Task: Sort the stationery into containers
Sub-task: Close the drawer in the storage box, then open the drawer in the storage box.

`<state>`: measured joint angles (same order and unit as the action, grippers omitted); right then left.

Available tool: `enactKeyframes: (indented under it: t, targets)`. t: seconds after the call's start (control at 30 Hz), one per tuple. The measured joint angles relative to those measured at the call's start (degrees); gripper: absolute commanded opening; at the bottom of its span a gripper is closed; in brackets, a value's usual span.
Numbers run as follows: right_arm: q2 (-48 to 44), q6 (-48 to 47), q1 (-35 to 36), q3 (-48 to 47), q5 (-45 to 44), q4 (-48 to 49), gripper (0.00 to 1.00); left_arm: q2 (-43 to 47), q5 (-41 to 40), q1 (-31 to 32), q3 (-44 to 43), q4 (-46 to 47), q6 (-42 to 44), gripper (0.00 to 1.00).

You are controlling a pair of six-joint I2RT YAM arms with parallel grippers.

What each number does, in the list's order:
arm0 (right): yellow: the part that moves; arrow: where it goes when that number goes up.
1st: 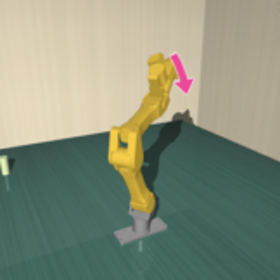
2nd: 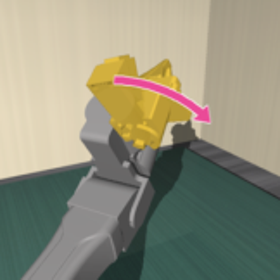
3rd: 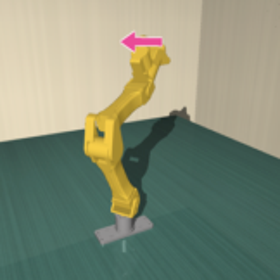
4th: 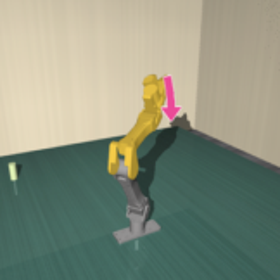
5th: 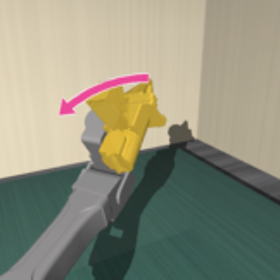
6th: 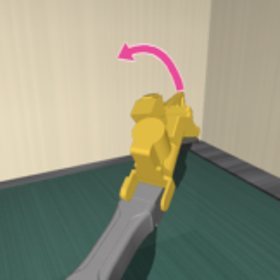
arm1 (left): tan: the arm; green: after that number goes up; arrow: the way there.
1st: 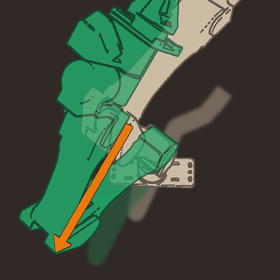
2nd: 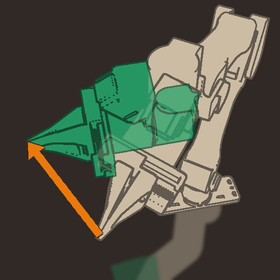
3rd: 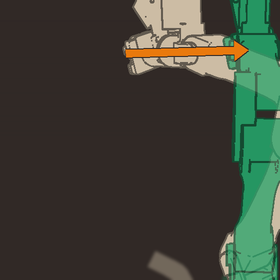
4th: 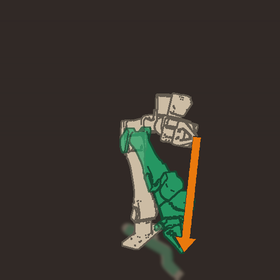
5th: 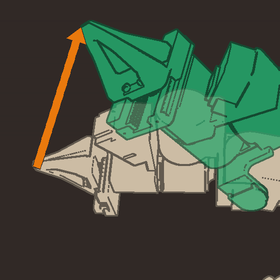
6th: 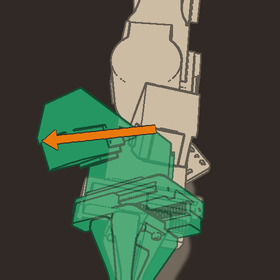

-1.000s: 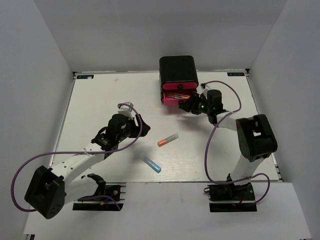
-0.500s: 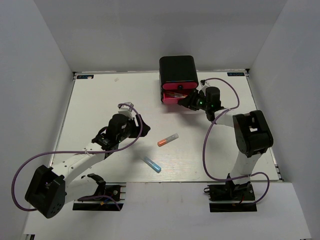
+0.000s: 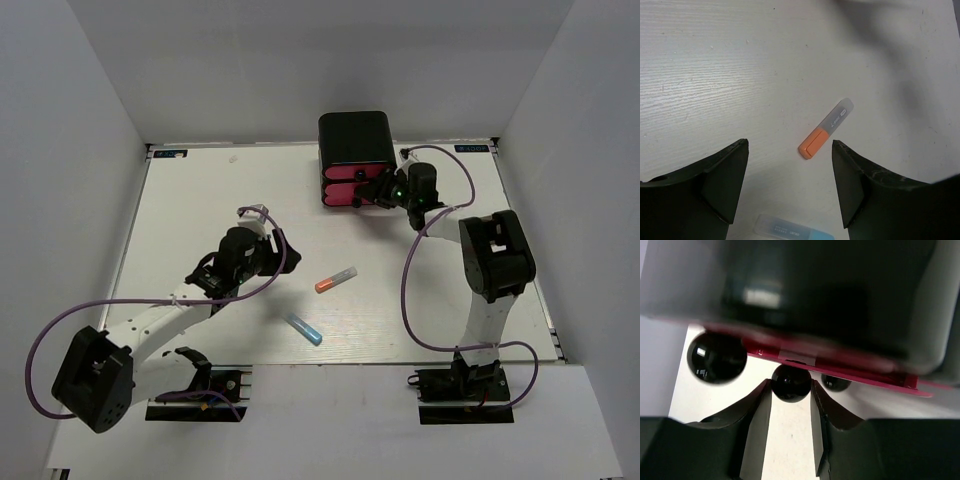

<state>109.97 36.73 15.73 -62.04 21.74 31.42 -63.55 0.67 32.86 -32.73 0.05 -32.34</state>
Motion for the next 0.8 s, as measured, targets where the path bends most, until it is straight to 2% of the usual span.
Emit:
enactKeyframes:
  t: [0.57, 0.8]
  targets:
    - [3.0, 0.7, 0.0, -3.8, -0.4, -0.1, 0.46, -1.8, 2.0, 0.0, 0.0, 4.0, -0.7, 0.77]
    - [-3.5, 1.9, 0.0, 6.5, 1.1, 2.8, 0.6, -1.9, 2.2, 0.0, 0.0, 4.9, -0.7, 0.77]
